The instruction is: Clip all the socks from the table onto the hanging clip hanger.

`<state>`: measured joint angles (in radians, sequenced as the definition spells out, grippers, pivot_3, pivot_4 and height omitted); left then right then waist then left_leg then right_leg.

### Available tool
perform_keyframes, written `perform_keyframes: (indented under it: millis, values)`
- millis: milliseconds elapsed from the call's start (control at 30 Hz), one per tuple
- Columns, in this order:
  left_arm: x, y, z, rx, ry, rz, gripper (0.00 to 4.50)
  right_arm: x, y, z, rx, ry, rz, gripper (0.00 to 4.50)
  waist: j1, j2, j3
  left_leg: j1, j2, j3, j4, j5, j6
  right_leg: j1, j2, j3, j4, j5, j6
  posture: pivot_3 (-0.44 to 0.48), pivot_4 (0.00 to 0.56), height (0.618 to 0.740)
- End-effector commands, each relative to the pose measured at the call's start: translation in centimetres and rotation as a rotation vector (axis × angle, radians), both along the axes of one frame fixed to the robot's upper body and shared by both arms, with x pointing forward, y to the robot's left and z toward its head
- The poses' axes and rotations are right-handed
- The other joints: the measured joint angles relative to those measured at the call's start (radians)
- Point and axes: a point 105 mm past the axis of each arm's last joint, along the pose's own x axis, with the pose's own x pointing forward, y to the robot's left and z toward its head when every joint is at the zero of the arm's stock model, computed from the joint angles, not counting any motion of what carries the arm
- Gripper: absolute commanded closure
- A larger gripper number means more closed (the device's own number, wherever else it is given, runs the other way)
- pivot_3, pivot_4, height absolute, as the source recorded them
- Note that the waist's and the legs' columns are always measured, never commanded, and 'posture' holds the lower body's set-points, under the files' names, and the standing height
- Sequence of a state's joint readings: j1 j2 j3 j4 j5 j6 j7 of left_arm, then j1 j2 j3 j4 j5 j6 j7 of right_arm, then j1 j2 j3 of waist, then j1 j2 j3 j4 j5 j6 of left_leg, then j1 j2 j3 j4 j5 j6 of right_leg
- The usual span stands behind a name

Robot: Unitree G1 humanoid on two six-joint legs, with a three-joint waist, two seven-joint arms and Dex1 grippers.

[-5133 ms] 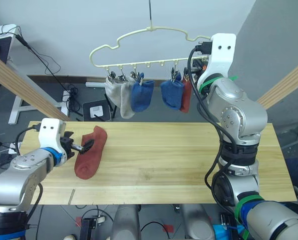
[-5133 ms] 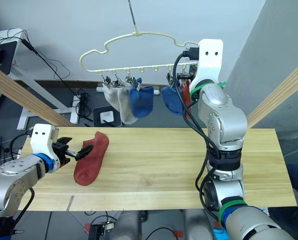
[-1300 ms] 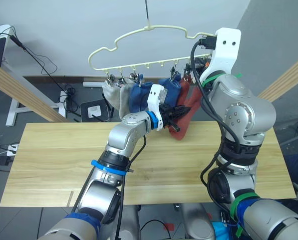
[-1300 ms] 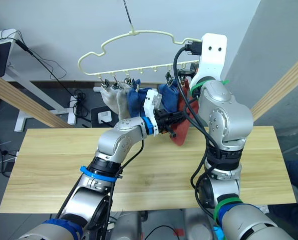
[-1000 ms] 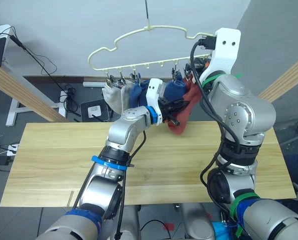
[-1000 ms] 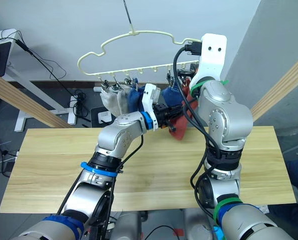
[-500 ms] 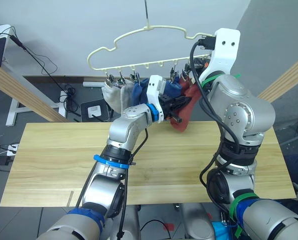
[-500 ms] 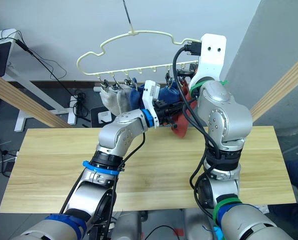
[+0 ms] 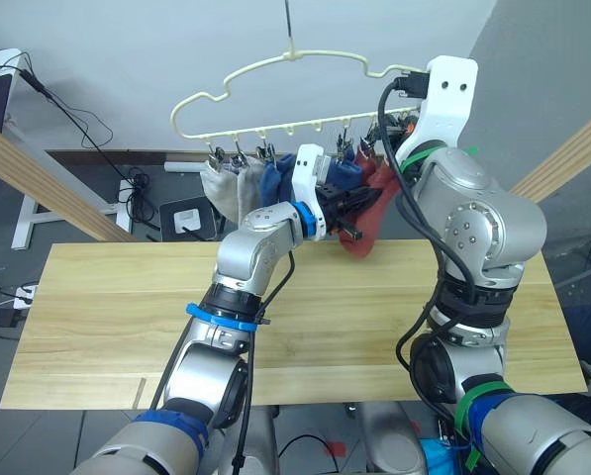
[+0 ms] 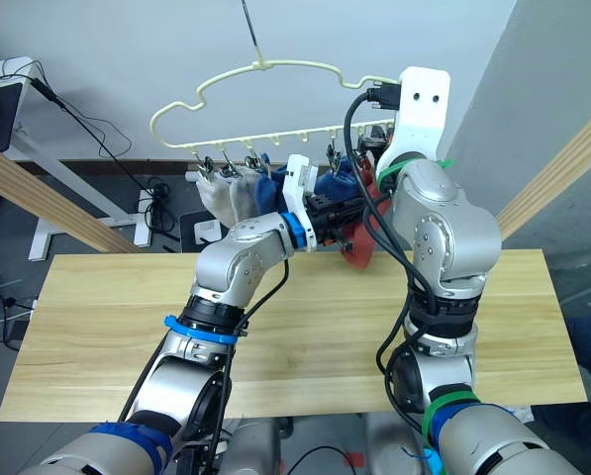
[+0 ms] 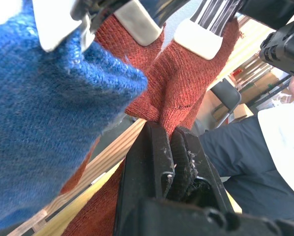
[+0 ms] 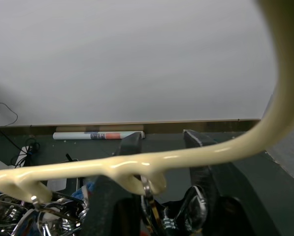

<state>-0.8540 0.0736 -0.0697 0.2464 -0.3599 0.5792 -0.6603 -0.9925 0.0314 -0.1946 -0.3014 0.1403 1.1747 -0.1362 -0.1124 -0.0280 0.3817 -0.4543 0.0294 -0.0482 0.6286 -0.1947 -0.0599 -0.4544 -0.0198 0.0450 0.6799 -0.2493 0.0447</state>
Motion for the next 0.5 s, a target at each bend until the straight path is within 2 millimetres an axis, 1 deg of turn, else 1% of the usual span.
perform_keyframes:
  millis: [33,67,133,167,233,300,433,467,500]
  values:
    - [-0.6,-0.4,1.3,-0.039,-0.033,-0.041,4.46,-0.9,0.1,1.3,0.018,-0.052,0.018,3.18,0.000,0.000,0.000,0.000,0.000,0.000,0.000,0.000,0.000,0.000,0.000,0.000,0.000,0.000,0.000,-0.208,0.398,0.740]
    - [-0.7,-0.4,1.3,-0.041,-0.030,-0.049,4.46,-0.9,0.1,1.3,0.018,-0.051,0.020,3.18,0.000,0.000,0.000,0.000,0.000,0.000,0.000,0.000,0.000,0.000,0.000,0.000,0.000,0.000,0.000,-0.208,0.398,0.740]
    - [-0.8,-0.4,1.2,-0.034,-0.028,-0.054,3.92,-1.1,-0.1,1.2,0.021,-0.044,0.025,3.15,0.000,0.000,0.000,0.000,0.000,0.000,0.000,0.000,0.000,0.000,0.000,0.000,0.000,0.000,0.000,-0.208,0.398,0.740]
    - [-0.8,-0.4,1.2,-0.025,-0.033,-0.055,3.74,-1.2,-0.2,1.2,0.026,-0.038,0.029,3.15,0.000,0.000,0.000,0.000,0.000,0.000,0.000,0.000,0.000,0.000,0.000,0.000,0.000,0.000,0.000,-0.208,0.398,0.740]
    - [-0.9,-0.3,1.2,-0.019,-0.038,-0.055,3.14,-1.4,-0.3,1.1,0.034,-0.026,0.041,3.15,0.000,0.000,0.000,0.000,0.000,0.000,0.000,0.000,0.000,0.000,0.000,0.000,0.000,0.000,0.000,-0.213,0.405,0.740]
    - [-1.1,-0.1,1.1,-0.012,-0.041,-0.061,2.64,-1.7,-0.2,1.0,0.029,-0.018,0.068,3.15,0.000,0.000,0.000,0.000,0.000,0.000,0.000,0.000,0.000,0.000,0.000,0.000,0.000,0.000,0.000,-0.213,0.405,0.740]
    - [-1.4,0.2,1.3,-0.005,-0.056,-0.063,1.51,-2.6,-0.9,0.6,0.023,0.015,0.103,3.15,0.000,0.000,0.000,0.000,0.000,0.000,0.000,0.000,0.000,0.000,0.000,0.000,0.000,0.000,0.000,-0.213,0.405,0.740]
    - [-1.5,0.5,1.3,0.005,-0.055,-0.054,1.25,-3.0,-1.0,0.3,0.013,0.025,0.128,3.15,0.000,0.000,0.000,0.000,0.000,0.000,0.000,0.000,0.000,0.000,0.000,0.000,0.000,0.000,0.000,-0.232,0.400,0.740]
    - [-1.5,0.8,1.3,0.012,-0.053,-0.046,1.25,-3.3,-1.1,0.2,0.005,0.033,0.145,3.15,-0.001,0.000,0.000,0.000,0.000,0.000,0.000,0.000,0.000,0.000,0.000,0.000,0.000,0.000,0.000,-0.232,0.400,0.740]
